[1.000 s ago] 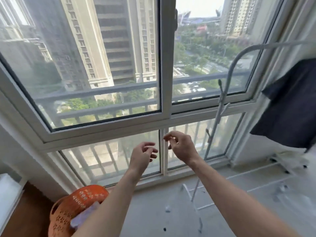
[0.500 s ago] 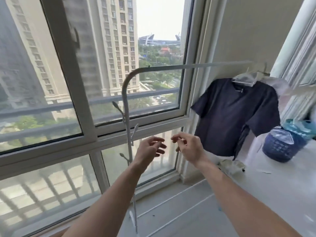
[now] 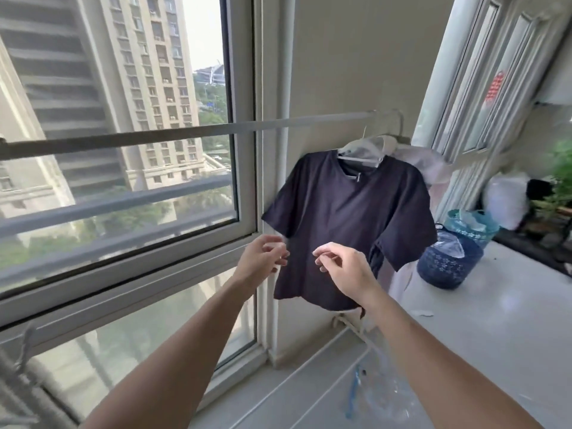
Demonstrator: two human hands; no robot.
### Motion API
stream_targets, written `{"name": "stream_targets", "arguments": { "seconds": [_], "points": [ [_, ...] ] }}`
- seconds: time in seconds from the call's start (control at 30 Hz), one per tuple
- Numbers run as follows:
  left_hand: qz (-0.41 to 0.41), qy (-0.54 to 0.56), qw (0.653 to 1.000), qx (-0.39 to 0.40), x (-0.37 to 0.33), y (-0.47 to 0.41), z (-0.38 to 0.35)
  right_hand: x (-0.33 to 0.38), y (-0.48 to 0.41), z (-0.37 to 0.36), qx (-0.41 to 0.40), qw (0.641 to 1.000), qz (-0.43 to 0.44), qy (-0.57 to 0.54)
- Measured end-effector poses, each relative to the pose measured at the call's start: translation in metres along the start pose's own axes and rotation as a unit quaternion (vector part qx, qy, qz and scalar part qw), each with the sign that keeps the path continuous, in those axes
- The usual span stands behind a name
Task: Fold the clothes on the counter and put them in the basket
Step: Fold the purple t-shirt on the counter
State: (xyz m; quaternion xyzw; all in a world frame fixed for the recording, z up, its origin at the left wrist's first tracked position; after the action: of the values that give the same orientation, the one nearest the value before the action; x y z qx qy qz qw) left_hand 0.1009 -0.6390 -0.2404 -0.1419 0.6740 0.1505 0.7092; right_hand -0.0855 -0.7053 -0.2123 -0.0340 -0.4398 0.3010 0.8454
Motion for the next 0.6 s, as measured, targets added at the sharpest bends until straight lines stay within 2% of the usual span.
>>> {"name": "stream_targets", "arguments": {
  "seconds": [0.17, 0.23, 0.43, 0.6],
  "points": [
    [0.022, 0.004, 1.000, 0.006, -0.007, -0.111, -0.043, -0.043, -0.117, 0.033, 0.044, 0.998, -0.001, 0.050],
    [0.016, 0.001, 1.000, 0.000, -0.018, -0.159, -0.057, -0.055, -0.167, 0.056, 0.037, 0.997, 0.004, 0.062],
    [0.009, -0.047, 0.999, 0.013, -0.049, -0.259, -0.110, -0.093, -0.277, 0.121, -0.033, 0.995, 0.025, 0.093],
    [-0.023, -0.084, 0.995, -0.044, -0.065, -0.324, -0.137, -0.132, -0.349, 0.173, -0.135, 0.979, 0.016, 0.149]
  ]
}}
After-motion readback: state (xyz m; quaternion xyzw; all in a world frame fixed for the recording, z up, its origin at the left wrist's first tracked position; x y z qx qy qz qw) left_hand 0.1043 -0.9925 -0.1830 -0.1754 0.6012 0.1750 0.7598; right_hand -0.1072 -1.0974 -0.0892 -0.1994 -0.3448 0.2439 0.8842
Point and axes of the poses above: each hand's wrist, its own y-axis away from the middle knuckle, its own z-axis out of the back of the hand, x = y × z, the point moved 10 cm from there along -y, towards the middle knuckle, and after that the axes turned 3 degrees about y, right-handed, at the moved point
